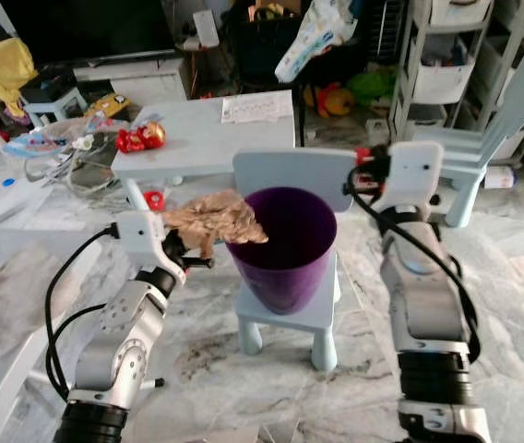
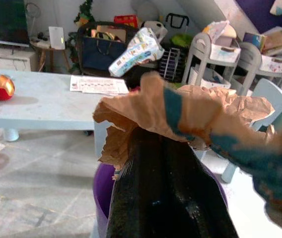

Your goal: Picking trash to rubbish bin

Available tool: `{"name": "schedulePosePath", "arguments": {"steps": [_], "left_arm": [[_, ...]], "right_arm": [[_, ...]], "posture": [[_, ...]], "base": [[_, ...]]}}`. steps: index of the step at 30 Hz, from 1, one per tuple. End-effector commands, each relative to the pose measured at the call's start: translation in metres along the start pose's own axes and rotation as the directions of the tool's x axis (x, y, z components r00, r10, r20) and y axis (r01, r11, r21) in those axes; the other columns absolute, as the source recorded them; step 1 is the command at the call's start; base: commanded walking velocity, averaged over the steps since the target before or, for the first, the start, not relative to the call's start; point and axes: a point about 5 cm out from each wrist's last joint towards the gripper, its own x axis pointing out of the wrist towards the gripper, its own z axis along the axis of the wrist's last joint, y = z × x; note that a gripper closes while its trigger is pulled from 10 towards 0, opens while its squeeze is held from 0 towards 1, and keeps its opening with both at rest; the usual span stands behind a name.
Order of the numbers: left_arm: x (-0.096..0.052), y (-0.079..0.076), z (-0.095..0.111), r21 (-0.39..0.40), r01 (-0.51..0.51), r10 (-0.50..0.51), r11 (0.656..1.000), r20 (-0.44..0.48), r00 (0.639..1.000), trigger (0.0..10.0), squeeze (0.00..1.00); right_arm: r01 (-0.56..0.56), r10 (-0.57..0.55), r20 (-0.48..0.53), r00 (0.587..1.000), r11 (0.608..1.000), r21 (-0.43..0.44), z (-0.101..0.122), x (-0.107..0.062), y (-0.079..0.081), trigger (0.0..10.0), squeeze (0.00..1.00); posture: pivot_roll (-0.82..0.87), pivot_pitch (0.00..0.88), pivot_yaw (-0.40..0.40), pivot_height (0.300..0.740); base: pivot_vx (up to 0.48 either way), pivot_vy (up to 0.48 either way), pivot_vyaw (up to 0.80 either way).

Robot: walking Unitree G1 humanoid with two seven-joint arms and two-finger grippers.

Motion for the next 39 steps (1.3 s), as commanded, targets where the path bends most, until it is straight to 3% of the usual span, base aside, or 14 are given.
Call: {"name": "schedulePosePath", "arguments": {"steps": [1, 39], "left_arm": [[-0.0013, 0.0102, 0.0014, 0.016, -0.034, 0.034, 0.999, 0.001, 0.999, 0.0, 0.00], [0.0000, 0.0131, 0.0011, 0.034, -0.037, 0.037, 0.999, -0.010, 0.999, 0.0, 0.00]], "right_arm": [[-0.044, 0.043, 0.024, 0.999, 0.999, 0.008, 0.0056, 0.0028, 0.0132, 10.0, 0.00], [-0.058, 0.058, 0.018, 0.998, 0.998, 0.024, 0.0018, 0.0019, 0.0198, 10.0, 0.00]], "posture": [[-0.06, 0.062, 0.076, 0.740], [-0.06, 0.065, 0.086, 0.740]], "base": [[0.368, 0.000, 0.00], [0.379, 0.000, 0.00]]}}
